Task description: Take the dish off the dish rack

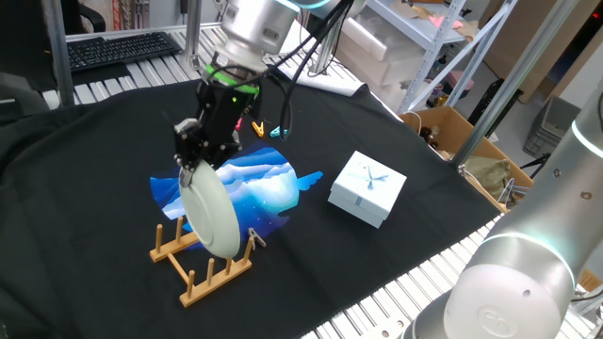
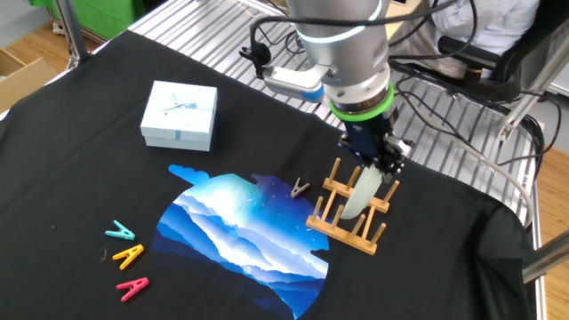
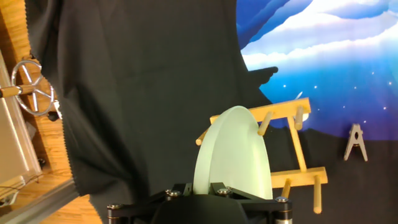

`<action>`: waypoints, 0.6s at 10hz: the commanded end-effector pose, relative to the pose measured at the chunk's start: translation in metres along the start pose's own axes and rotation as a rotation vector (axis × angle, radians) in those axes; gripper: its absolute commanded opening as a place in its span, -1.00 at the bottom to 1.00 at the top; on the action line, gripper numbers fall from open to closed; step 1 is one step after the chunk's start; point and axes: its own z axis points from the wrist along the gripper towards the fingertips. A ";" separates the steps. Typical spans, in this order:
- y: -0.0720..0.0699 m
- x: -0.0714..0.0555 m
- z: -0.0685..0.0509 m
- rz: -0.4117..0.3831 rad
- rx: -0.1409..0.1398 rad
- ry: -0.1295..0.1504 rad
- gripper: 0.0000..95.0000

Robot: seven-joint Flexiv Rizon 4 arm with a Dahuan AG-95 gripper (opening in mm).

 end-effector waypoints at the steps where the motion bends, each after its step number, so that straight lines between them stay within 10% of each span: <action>1: 0.004 0.002 -0.008 0.011 -0.002 0.007 -1.00; 6: 0.005 0.003 -0.041 0.000 0.057 -0.004 -1.00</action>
